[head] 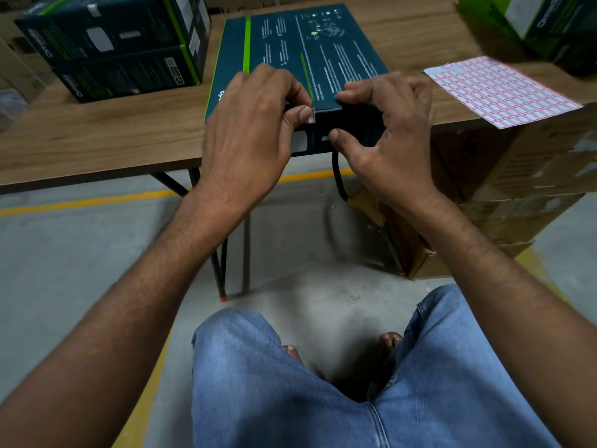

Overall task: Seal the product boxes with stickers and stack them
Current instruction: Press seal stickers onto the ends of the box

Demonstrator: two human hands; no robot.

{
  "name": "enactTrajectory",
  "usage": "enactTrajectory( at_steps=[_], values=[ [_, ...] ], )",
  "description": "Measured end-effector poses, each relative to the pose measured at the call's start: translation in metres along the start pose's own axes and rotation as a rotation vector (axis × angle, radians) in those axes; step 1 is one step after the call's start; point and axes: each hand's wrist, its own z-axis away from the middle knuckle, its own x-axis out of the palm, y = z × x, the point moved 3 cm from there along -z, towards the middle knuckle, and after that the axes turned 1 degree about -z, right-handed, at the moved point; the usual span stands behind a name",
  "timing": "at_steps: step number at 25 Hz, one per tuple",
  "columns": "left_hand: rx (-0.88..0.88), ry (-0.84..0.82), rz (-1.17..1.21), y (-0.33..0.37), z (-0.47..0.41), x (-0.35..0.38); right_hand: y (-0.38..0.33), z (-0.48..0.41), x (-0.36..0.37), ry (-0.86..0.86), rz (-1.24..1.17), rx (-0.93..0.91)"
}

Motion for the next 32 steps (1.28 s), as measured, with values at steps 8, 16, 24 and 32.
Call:
enactTrajectory(
  at_steps=[8, 16, 24, 32],
  values=[
    [0.071, 0.077, -0.004, -0.003, 0.002, 0.002, 0.0, 0.0, 0.0, -0.002, 0.001, 0.001],
    [0.262, 0.233, -0.207, -0.006, 0.012, 0.015, 0.0, 0.0, -0.001, -0.008, 0.005, -0.01],
    [0.146, 0.212, 0.073, -0.017, 0.013, 0.019, -0.001, 0.0, -0.001, -0.011, 0.002, -0.029],
    [-0.027, 0.085, 0.381, -0.029, 0.003, 0.016, 0.001, 0.0, -0.002, -0.012, -0.014, -0.031]
  ],
)
